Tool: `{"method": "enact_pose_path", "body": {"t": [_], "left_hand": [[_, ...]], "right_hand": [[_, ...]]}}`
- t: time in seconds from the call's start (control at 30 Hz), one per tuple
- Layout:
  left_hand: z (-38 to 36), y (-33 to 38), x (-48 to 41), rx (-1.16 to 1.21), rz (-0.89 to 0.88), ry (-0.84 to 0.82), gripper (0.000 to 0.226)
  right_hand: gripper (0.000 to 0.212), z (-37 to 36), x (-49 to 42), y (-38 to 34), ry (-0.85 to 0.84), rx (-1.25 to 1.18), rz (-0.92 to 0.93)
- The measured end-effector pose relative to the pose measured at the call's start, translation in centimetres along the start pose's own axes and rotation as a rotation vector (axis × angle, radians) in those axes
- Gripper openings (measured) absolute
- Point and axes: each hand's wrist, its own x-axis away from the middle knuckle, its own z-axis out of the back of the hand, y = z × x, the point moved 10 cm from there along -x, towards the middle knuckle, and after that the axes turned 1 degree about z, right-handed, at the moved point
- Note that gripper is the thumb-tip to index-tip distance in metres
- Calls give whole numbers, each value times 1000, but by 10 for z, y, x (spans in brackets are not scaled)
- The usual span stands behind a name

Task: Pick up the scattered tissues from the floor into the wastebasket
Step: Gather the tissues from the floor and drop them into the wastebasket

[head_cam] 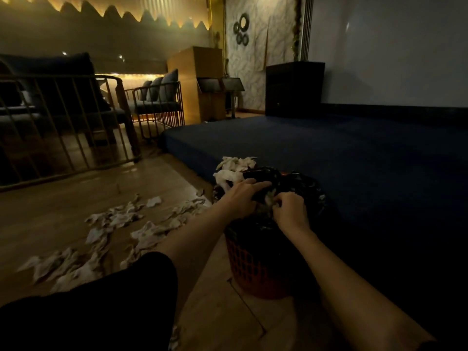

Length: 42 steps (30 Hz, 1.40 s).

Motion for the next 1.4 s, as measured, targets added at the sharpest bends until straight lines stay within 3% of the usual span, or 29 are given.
{"method": "enact_pose_path", "body": {"t": [0.17, 0.3, 0.4, 0.57, 0.63, 0.7, 0.87, 1.03, 1.23, 1.3, 1.4], "left_hand": [[48, -38, 58, 38, 27, 286, 45], [46, -112, 137, 43, 160, 289, 34], [2, -183, 214, 38, 338, 157, 34], [-90, -280, 377, 42, 690, -160, 54], [-119, -291, 426, 57, 729, -212, 62], [-141, -291, 451, 114, 738, -206, 69], [-176, -270, 425, 169, 705, -206, 69], [-179, -263, 411, 112, 695, -106, 30], [-165, -255, 428, 192, 686, -33, 29], [-161, -254, 435, 175, 680, -24, 24], [-159, -253, 447, 140, 676, -56, 22]], "right_hand": [[23, 11, 31, -58, 183, 34, 174], [19, -16, 91, -131, 228, -105, 425], [22, -95, 137, -159, 20, -164, 455], [43, -252, 220, -163, -582, -136, 359], [50, -296, 249, -150, -760, -93, 322], [54, -326, 270, -133, -825, 11, 341], [26, -320, 298, -112, -624, 174, 426], [27, -304, 314, -94, -527, 5, 354], [20, -257, 329, -101, -529, -208, 267], [24, -252, 364, -95, -603, -176, 338], [35, -234, 398, -95, -507, -85, 474]]}}
